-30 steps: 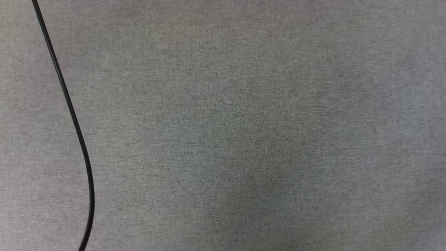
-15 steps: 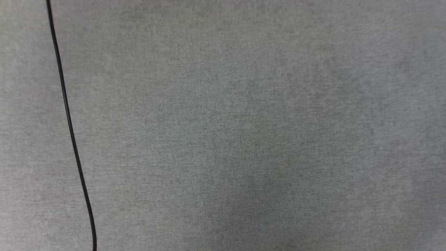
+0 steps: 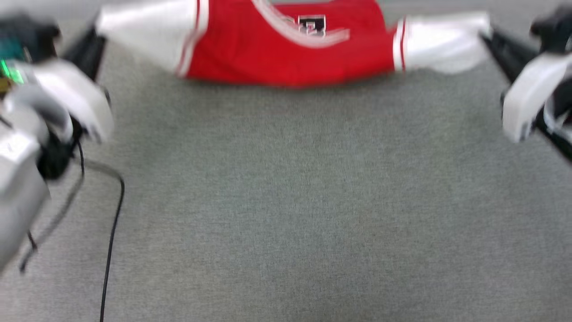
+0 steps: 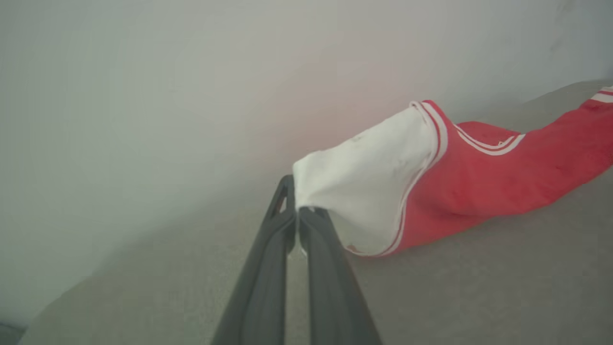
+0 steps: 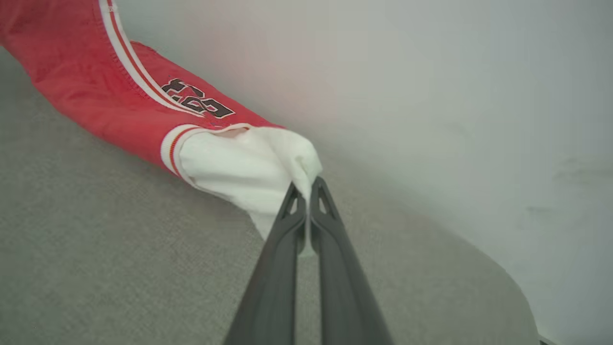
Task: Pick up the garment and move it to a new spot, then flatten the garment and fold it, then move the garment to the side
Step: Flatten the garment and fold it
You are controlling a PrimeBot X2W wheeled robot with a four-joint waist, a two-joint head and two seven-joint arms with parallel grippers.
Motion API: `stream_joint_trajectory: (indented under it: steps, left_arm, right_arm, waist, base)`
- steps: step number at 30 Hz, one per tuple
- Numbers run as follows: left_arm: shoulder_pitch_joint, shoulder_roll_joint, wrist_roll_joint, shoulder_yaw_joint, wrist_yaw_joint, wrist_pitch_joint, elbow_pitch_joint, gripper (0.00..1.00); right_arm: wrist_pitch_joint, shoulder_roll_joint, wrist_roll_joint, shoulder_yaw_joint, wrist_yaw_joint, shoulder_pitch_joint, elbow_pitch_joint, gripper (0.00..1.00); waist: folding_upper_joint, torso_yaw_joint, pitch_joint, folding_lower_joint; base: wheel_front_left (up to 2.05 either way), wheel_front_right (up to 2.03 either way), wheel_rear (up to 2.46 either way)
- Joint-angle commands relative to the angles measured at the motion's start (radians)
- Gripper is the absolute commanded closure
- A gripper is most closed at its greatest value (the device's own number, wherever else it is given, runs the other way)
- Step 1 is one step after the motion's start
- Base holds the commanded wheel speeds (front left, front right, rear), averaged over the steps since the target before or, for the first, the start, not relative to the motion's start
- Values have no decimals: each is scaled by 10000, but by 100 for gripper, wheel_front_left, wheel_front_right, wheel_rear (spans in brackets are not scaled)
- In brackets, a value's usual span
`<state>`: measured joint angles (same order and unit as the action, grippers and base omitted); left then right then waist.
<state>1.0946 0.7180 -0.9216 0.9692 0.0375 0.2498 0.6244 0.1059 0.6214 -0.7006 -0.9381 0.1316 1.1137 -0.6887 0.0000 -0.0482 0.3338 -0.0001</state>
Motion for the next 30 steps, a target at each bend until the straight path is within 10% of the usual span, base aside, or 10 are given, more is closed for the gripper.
stream_joint_trajectory:
  steps: [1,30]
  left_arm:
    - [-1725,334,-437,-37,-542,94,-873,100]
    - [-9640,1227,-2068,-655,-2682,154,-3853,100]
  right_arm:
    - [101,335,-318,-102,-18,-1401,427,100]
    - [-1692,1442,-1177,3781,-18,-11207,3765,100]
  waist:
    - [0,67,-909,1]
    - [0,259,-2926,1]
  base:
    - [0,0,0]
    - [0,0,0]
